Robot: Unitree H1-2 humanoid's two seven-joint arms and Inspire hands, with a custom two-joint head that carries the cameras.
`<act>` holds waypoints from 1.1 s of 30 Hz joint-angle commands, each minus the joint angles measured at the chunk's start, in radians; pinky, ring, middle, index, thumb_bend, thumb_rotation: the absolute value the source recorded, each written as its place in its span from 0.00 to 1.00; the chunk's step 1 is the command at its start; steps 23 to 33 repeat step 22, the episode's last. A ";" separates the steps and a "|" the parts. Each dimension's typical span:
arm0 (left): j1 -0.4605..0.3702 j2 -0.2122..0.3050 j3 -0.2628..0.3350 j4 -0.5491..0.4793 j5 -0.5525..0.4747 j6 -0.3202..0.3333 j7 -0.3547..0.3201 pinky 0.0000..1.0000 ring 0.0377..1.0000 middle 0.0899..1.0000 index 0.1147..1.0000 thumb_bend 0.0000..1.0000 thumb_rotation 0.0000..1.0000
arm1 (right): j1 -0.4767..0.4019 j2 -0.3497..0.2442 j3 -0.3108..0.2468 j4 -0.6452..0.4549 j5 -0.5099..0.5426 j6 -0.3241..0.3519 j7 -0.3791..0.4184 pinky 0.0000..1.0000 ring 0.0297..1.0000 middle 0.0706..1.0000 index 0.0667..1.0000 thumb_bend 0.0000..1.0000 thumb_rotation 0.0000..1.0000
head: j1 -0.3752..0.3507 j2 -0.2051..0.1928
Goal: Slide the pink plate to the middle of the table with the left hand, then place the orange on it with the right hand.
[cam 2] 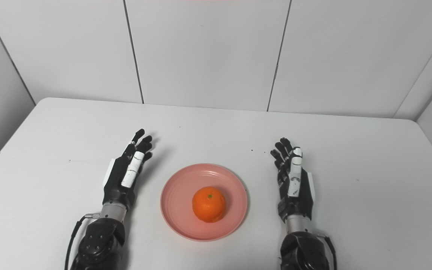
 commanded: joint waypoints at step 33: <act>0.013 -0.019 -0.010 -0.046 -0.043 0.075 -0.015 1.00 0.95 0.94 0.95 0.81 0.84 | 0.030 -0.003 0.045 0.016 -0.022 0.067 -0.014 1.00 0.96 0.93 0.89 0.88 1.00 | -0.005 0.002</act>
